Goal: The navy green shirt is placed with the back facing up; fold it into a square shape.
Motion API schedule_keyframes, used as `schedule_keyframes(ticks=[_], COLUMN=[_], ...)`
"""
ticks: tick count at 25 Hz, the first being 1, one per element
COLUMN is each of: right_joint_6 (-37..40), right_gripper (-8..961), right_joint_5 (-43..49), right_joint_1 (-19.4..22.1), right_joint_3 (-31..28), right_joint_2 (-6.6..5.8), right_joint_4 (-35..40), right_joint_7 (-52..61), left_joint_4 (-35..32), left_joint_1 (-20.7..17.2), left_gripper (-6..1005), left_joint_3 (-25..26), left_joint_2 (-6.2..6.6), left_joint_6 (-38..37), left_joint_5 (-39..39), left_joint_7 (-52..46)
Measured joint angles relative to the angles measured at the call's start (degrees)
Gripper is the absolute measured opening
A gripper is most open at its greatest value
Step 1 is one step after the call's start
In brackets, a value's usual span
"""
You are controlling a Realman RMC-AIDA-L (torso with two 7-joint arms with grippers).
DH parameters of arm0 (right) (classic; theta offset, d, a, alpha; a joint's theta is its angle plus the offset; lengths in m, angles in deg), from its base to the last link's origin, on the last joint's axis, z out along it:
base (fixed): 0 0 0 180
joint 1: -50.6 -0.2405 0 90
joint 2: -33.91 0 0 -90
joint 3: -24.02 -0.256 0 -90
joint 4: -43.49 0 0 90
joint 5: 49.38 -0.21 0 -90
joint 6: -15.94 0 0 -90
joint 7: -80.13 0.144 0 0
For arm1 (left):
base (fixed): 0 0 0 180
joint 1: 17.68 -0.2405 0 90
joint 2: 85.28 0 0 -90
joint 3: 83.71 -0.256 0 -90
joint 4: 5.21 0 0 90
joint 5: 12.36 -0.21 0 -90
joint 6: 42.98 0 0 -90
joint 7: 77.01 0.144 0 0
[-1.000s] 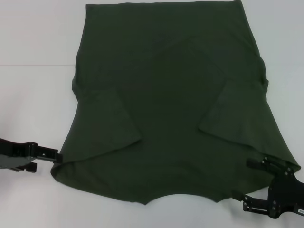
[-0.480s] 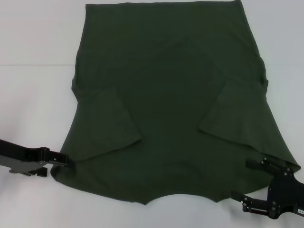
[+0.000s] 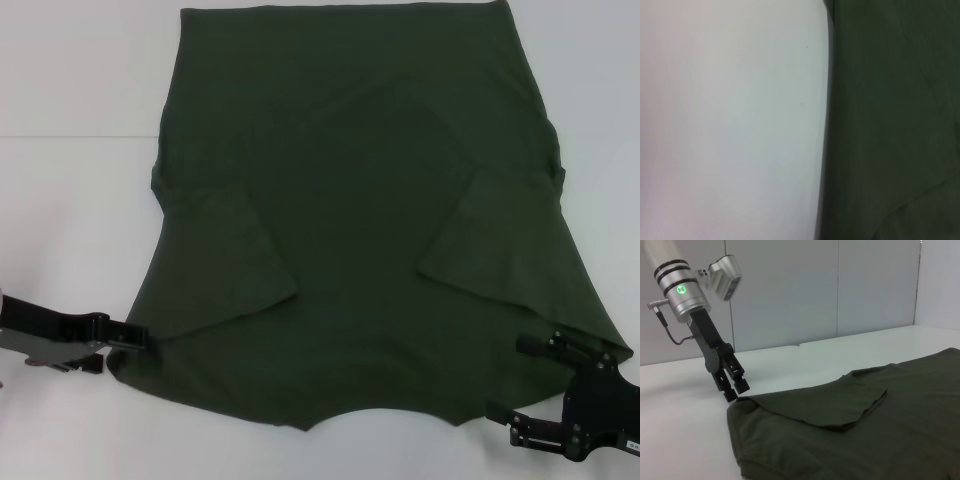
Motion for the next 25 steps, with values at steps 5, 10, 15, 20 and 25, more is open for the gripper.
schedule_keyframes(ticks=[5, 10, 15, 20, 25], right_joint_6=[0.0, 0.0, 0.0, -0.1, -0.1], right_gripper=[946, 945, 946, 946, 946], right_joint_5=[0.0, 0.0, 0.0, 0.0, 0.0], right_joint_1=[0.0, -0.1, -0.1, -0.1, -0.2], right_joint_3=[0.0, 0.0, 0.3, 0.5, 0.5], right_joint_2=[0.0, 0.0, 0.0, 0.0, 0.0], right_joint_4=[0.0, 0.0, 0.0, 0.0, 0.0], right_joint_7=[0.0, 0.0, 0.0, 0.1, 0.1], left_joint_4=[0.1, 1.2, 1.6, 1.7, 1.7], left_joint_1=[0.1, 0.5, 1.0, 1.7, 2.1], left_gripper=[868, 866, 863, 861, 858], left_joint_3=[0.0, 0.0, -0.3, -0.4, -0.4], left_joint_2=[-0.2, -0.3, -0.45, -0.89, -1.34], left_joint_6=[0.2, 0.4, 1.0, 1.0, 0.9], left_joint_5=[0.1, 0.2, 0.2, 0.2, 0.3], left_joint_7=[0.0, 0.2, 0.3, 0.6, 0.7])
